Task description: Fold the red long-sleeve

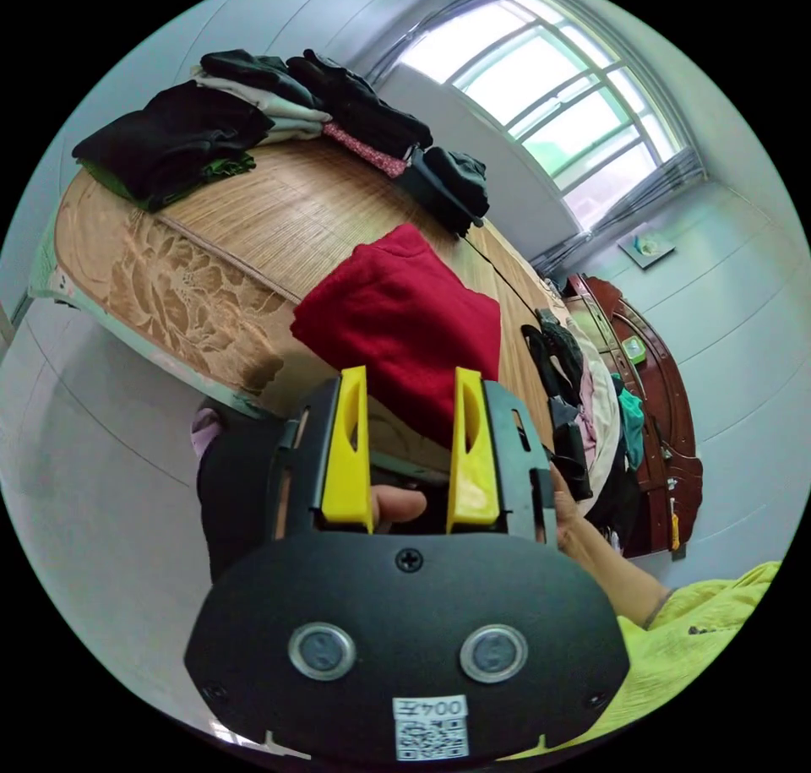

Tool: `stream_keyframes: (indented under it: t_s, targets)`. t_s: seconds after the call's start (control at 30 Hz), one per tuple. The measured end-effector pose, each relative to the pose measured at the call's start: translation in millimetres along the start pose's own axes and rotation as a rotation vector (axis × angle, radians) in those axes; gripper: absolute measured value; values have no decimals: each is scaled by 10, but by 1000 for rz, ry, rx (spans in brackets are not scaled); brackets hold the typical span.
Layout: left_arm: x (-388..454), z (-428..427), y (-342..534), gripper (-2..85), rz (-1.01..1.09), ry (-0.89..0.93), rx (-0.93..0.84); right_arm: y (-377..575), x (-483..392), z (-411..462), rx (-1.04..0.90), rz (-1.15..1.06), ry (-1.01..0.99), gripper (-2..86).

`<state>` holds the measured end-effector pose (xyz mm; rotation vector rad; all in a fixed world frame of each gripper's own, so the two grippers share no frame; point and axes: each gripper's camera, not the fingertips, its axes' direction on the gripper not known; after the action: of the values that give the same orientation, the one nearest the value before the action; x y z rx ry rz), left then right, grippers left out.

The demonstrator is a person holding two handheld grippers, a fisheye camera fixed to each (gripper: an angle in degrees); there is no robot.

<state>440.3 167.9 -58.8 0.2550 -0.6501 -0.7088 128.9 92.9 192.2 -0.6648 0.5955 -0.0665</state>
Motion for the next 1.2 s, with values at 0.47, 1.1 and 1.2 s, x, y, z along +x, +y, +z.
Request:
stream_keyframes:
  t_s: [0.47, 1.1, 1.2]
  targets:
    - [94, -563, 326, 167, 57, 112, 57, -325, 335, -535, 144, -113, -123, 122]
    - [-448, -1172, -281, 238, -112, 310, 253, -961, 12, 494, 129, 336, -215, 115]
    - [-574, -1660, -595, 240, -64, 270, 304, -798, -193, 807, 106, 335, -263, 119]
